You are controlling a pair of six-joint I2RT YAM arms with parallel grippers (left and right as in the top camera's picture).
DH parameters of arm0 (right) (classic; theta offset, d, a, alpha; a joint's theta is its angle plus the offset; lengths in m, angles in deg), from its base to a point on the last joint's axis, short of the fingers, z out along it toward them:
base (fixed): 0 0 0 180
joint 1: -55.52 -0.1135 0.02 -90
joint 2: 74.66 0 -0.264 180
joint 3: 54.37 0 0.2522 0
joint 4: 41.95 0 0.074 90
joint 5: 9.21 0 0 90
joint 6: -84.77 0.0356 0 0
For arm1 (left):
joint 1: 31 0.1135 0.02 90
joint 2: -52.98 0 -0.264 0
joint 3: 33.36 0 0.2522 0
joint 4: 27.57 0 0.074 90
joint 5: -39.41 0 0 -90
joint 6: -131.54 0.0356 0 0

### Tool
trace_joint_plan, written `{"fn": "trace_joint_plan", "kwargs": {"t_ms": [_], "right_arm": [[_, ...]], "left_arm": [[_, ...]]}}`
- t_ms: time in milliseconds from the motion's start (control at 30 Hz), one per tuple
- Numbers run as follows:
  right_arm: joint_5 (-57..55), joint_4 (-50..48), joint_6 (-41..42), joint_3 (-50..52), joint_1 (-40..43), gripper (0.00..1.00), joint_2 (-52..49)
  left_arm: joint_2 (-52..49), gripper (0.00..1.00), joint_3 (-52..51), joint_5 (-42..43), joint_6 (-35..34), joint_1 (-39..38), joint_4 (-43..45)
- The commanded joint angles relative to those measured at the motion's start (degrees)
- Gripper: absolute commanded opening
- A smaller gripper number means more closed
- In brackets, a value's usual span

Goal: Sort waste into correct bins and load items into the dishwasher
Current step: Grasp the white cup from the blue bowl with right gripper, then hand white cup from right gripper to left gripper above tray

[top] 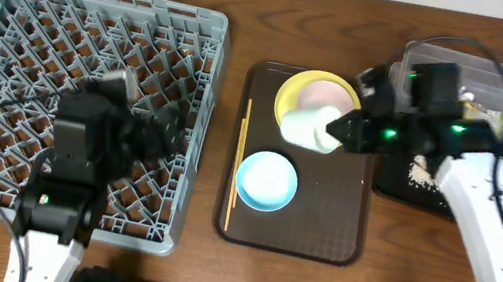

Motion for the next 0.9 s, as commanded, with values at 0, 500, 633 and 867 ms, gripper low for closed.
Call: {"fn": "trace_joint_plan", "kwargs": {"t_ms": [0,500,633,867], "right_arm": [[19.47,-0.09,-4.31,-0.26,1.01,0.01,-0.57],[43.43,-9.99,-4.83,-0.26,0.98,0.01,-0.59],[45.75,-11.54,-4.83,-0.26,0.98,0.01,-0.59],[45.66,-11.93,-4.85,-0.26,0.46,0.01,-0.61]], "left_arm": [[-5.29,0.91,0.61,17.59,-11.65,-0.15,7.67],[-22.03,0.89,0.61,65.51,-32.87,-0.17,48.96],[-21.92,0.89,0.61,66.90,-34.49,-0.17,49.68],[-21.92,0.88,0.61,65.99,-35.65,-3.67,49.77]]}}
